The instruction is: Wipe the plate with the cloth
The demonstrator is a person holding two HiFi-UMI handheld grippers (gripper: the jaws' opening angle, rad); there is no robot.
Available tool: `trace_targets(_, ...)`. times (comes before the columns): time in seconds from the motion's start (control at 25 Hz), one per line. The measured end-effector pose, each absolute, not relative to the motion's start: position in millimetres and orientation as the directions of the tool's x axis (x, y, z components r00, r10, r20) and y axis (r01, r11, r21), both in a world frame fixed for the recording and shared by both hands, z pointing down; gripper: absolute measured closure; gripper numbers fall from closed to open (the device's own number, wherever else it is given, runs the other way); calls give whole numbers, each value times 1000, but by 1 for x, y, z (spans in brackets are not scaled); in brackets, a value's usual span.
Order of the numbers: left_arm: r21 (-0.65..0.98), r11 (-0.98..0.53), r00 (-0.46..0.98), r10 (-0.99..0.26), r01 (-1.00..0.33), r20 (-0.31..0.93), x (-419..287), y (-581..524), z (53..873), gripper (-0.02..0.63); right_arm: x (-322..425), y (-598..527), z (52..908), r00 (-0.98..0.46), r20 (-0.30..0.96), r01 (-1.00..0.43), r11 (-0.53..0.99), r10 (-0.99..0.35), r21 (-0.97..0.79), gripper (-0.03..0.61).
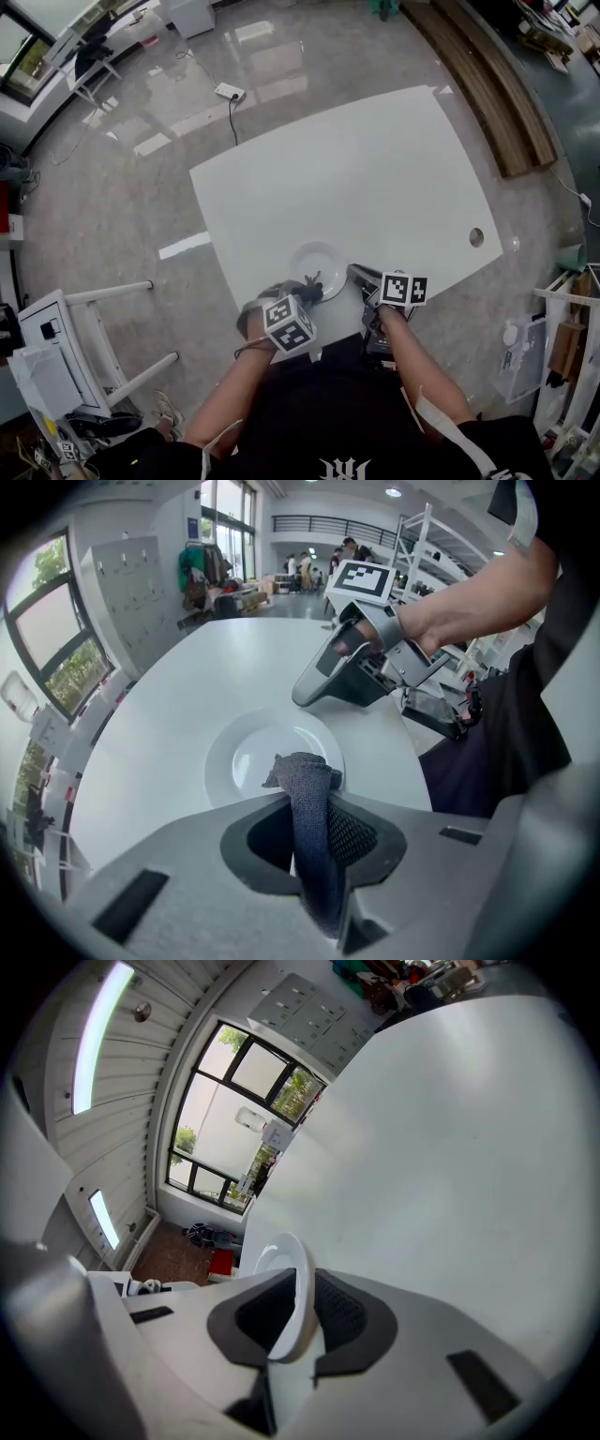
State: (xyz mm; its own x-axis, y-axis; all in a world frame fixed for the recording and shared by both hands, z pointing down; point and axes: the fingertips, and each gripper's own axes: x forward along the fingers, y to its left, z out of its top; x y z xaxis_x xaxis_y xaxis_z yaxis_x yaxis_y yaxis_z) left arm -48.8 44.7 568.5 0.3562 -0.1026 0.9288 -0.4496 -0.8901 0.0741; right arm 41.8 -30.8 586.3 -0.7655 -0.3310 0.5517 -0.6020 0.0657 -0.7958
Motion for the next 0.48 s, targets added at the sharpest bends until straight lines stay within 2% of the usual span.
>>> trace_targets(0.2,173,-820,491,-145,-546,859,-45,40,540,563,59,-38,567,-778,487,-564,101,-397,-819,543)
trace_targets(0.36,300,-739,665,-258,-604,701,-47,26,497,563,68,-40,533,-827,356,-489,243,-436,-837,548)
trace_targets(0.48,353,-697,735,-369,-624,569,-61,16,461,563,75,-36,504,-861,256,-419,330,-439,-846,554)
